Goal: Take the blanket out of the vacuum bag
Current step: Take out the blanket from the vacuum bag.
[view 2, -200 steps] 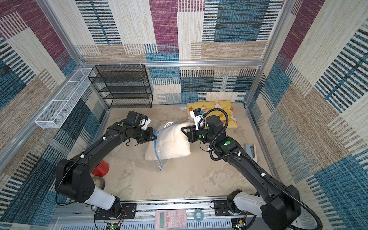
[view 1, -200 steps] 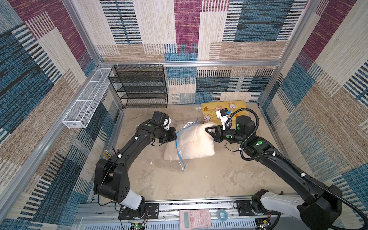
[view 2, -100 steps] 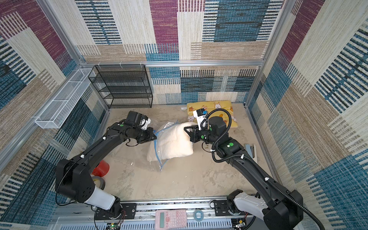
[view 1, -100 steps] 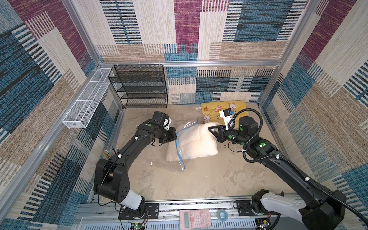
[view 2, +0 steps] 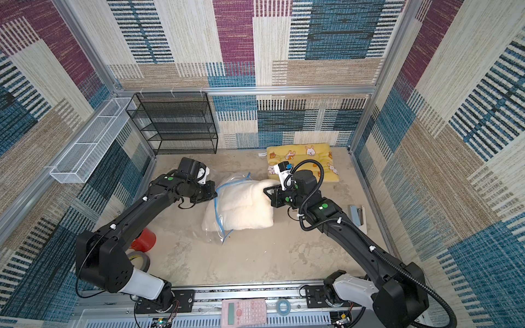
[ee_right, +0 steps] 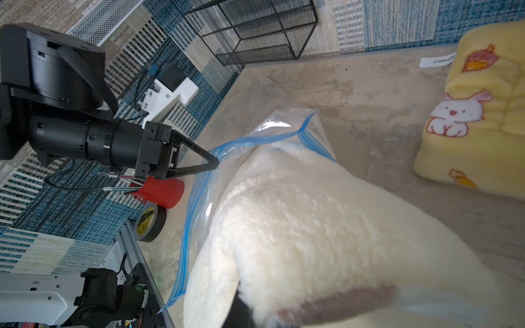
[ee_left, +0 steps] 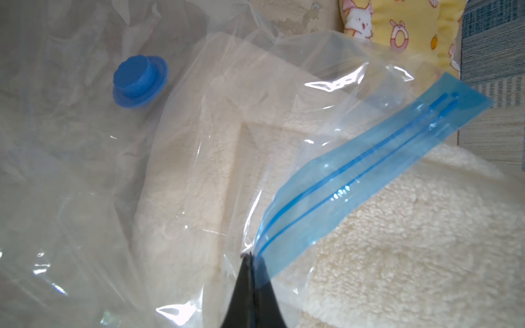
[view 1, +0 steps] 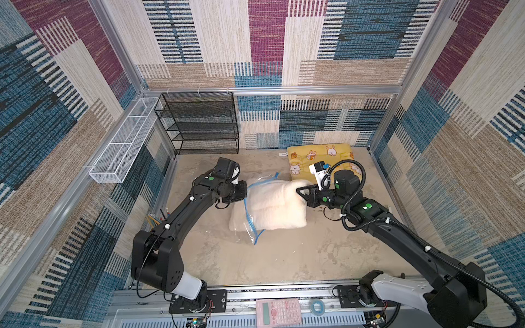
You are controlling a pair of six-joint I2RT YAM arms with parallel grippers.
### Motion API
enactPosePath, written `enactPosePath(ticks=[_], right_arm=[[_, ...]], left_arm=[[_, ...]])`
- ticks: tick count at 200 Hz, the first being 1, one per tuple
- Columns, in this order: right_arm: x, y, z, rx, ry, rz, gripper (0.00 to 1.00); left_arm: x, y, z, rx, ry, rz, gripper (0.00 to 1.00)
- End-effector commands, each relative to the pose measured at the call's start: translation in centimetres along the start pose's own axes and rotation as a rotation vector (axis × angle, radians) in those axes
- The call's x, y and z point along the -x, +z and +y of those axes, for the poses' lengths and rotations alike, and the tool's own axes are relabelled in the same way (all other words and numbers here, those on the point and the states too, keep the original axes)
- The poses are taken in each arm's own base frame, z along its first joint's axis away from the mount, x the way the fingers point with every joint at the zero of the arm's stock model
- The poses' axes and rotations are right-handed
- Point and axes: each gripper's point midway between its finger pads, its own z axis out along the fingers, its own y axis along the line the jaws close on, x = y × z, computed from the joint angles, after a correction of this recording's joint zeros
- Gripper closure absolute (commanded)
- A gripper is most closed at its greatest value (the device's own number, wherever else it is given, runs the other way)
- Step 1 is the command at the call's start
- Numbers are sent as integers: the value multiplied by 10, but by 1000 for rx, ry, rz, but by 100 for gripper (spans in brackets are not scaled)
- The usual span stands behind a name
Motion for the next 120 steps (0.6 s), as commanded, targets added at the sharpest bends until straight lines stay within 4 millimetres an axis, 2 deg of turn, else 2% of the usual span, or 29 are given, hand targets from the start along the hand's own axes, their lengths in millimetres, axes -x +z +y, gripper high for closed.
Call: enactPosePath(ticks=[1, 55, 120], right_arm=[[-2, 3, 0, 19, -11, -4, 100], [-26, 9, -10, 7, 13, 49, 100], [-56, 18, -40, -93, 60, 116, 100]], left_arm=[[5, -8, 15, 91, 24, -33, 100], [10, -20, 22, 143, 35, -76, 100], [12, -27, 24, 157, 45, -98, 100]])
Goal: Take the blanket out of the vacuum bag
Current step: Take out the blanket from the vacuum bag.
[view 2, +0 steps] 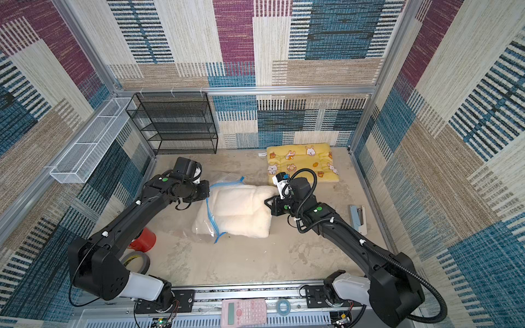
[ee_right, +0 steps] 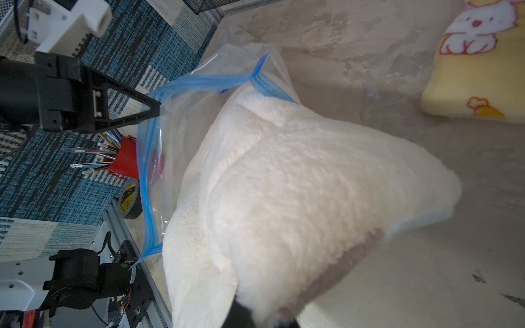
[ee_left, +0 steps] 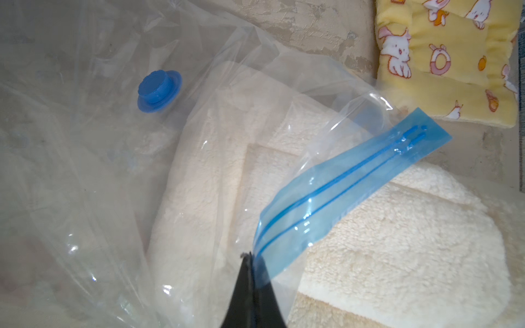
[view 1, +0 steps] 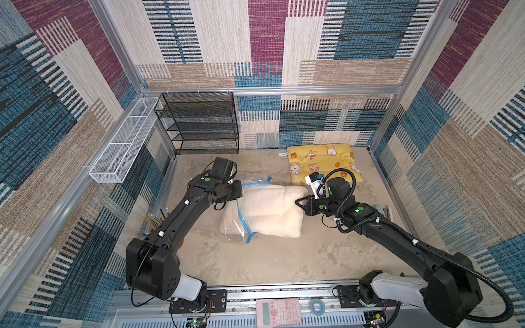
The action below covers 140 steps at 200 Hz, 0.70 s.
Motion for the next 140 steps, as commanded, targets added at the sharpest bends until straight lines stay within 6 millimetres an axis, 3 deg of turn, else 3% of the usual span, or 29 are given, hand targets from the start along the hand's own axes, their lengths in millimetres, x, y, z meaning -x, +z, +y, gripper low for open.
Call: enactPosePath(ticks=[1, 84, 140], right_arm=[[-3, 1, -10, -41, 5, -8, 100], [-28, 1, -70, -341, 67, 44, 100], [-33, -3, -82, -400, 77, 43, 100]], left_arm=[[3, -5, 4, 22, 32, -17, 100], [4, -5, 5, 29, 32, -17, 100], [4, -5, 5, 29, 32, -18, 100]])
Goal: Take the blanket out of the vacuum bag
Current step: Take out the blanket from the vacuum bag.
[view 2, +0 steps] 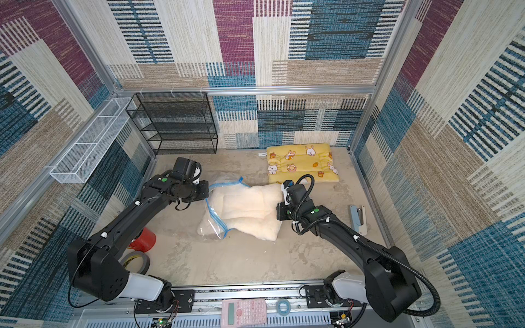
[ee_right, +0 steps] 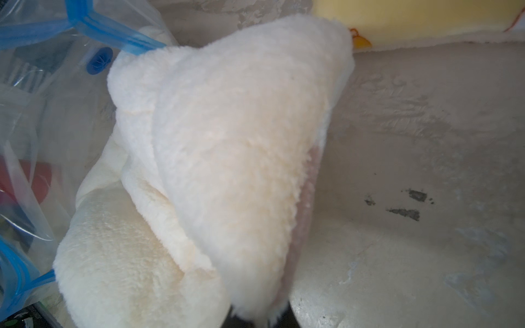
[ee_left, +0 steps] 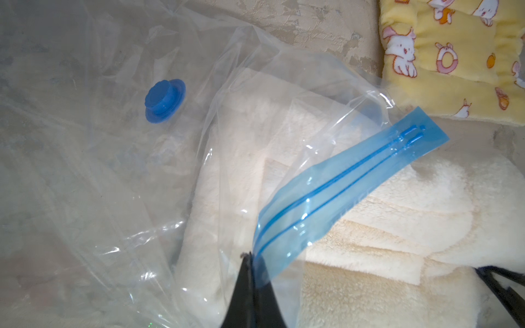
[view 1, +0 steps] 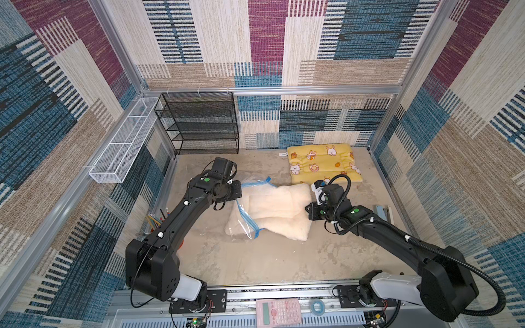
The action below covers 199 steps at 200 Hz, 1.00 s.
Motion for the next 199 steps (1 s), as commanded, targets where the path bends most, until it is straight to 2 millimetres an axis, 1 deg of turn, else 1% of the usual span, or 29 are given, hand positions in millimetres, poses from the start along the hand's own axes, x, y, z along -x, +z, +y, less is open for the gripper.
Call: enactPosePath(ticks=[1, 94, 114, 138, 168, 199], right_arm=[[2, -1, -11, -60, 15, -18, 100], [18, -20, -10, -69, 26, -94, 100], [24, -29, -1, -26, 19, -126, 100], [33, -40, 5, -8, 13, -160, 100], [43, -56, 25, 95, -14, -215, 100], [50, -68, 40, 166, -30, -242, 100]], left_arm=[[2, -3, 2, 12, 14, -9, 100], [2, -3, 0, 4, 15, -6, 100], [2, -2, 0, 2, 14, -5, 100], [1, -1, 0, 0, 14, 1, 100], [1, 0, -1, -3, 15, 3, 100], [1, 0, -2, -8, 15, 7, 100]])
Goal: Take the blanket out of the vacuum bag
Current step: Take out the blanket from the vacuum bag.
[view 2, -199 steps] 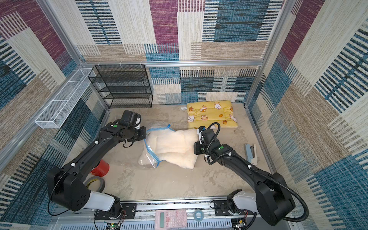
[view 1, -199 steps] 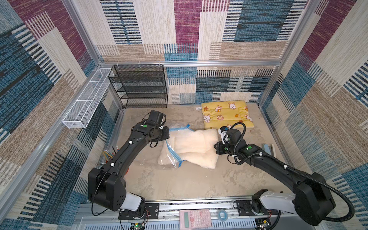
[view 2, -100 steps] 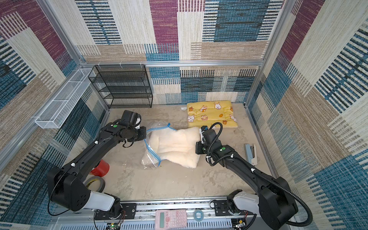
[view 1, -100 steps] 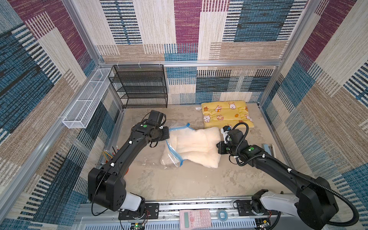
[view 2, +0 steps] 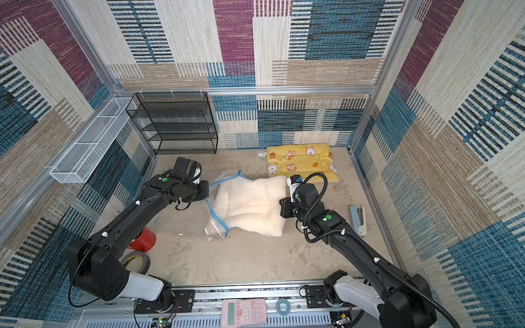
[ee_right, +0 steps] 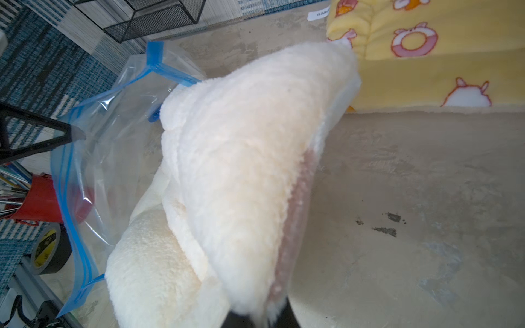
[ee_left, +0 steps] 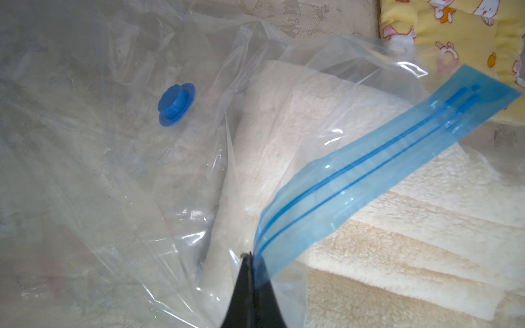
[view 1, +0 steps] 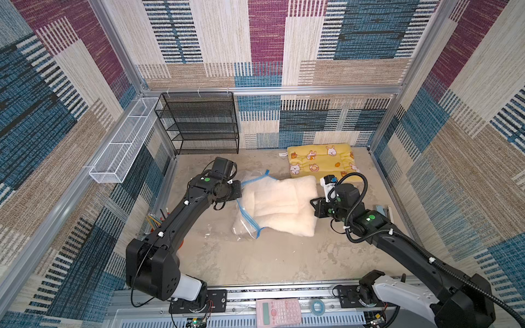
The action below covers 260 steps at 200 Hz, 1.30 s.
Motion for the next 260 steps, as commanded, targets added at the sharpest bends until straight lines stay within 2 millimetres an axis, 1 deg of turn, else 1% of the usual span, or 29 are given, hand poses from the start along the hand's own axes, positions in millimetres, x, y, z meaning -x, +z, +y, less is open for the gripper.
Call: enactPosePath(ticks=[1, 14, 46, 55, 63, 79, 100, 125, 182, 222, 260], right_arm=[[18, -7, 19, 84, -12, -58, 100], [24, -12, 35, 162, -22, -66, 100], [50, -34, 99, 473, -56, -68, 100], [61, -43, 115, 551, -62, -79, 100], [69, -48, 126, 605, -65, -82, 100], [82, -53, 140, 666, -69, -86, 100], [94, -49, 146, 672, -66, -78, 100], [107, -49, 153, 682, -65, -83, 100], [124, -48, 162, 697, -50, -79, 100], [131, -48, 164, 699, -47, -86, 100], [132, -44, 163, 686, -45, -84, 100]], left_arm=[[1, -1, -1, -5, 14, 3, 100], [0, 1, -1, -7, 13, 9, 100], [-2, 4, -4, -22, 13, 26, 100], [-2, 4, -5, -26, 12, 28, 100], [-3, 5, -5, -28, 12, 31, 100], [-3, 6, -6, -33, 12, 36, 100], [-3, 6, -7, -36, 11, 37, 100], [-4, 6, -8, -41, 12, 41, 100], [-5, 8, -9, -45, 12, 47, 100], [-4, 7, -8, -44, 13, 43, 100], [-4, 7, -8, -42, 14, 44, 100]])
